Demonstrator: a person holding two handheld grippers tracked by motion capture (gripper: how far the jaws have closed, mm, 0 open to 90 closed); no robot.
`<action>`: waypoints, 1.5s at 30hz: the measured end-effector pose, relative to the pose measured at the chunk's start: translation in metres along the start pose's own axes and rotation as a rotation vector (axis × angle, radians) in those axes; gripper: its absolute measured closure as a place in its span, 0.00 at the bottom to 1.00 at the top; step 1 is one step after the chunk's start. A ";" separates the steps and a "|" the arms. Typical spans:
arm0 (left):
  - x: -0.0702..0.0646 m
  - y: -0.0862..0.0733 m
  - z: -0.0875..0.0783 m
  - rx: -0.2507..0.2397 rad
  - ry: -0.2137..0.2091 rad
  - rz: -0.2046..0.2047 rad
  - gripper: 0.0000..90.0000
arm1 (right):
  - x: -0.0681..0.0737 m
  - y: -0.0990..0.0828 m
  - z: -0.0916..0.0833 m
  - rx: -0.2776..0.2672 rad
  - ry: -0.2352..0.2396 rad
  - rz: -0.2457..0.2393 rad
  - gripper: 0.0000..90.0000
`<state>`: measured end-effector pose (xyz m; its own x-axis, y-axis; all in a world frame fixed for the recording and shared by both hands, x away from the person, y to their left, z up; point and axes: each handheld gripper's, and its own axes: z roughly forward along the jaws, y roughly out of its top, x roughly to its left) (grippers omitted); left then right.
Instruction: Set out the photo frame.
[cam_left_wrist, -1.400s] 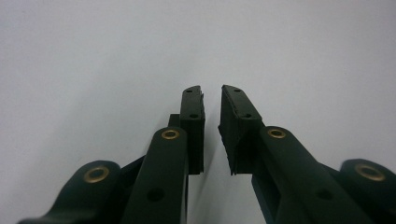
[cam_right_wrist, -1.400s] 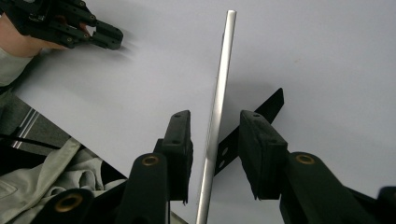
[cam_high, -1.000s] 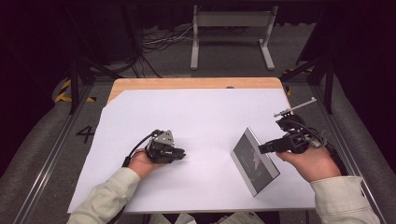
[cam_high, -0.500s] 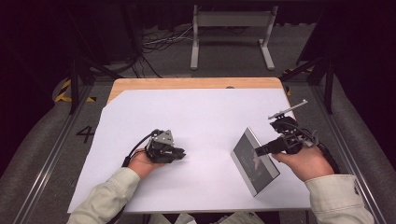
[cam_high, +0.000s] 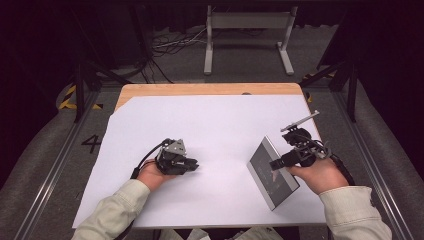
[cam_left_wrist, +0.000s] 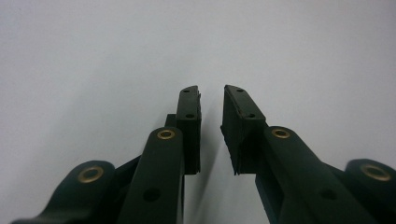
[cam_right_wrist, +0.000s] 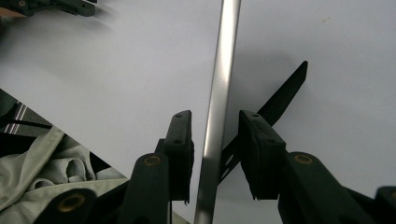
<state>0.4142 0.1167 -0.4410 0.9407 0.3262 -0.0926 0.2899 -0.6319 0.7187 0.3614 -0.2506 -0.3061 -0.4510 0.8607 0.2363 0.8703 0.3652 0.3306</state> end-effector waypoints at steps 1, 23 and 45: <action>0.000 0.000 0.000 0.000 0.000 0.000 0.85 | 0.000 0.000 0.001 0.003 0.001 -0.001 0.73; 0.000 -0.001 -0.002 0.001 0.008 -0.007 0.85 | 0.010 0.006 -0.001 0.019 -0.061 -0.083 0.92; 0.001 -0.023 -0.026 -0.021 0.055 -0.059 0.85 | 0.018 0.045 -0.019 -0.015 -0.080 -0.244 0.92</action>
<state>0.4043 0.1496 -0.4400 0.9109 0.4009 -0.0978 0.3404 -0.5960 0.7273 0.3888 -0.2254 -0.2695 -0.6295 0.7733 0.0755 0.7345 0.5607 0.3823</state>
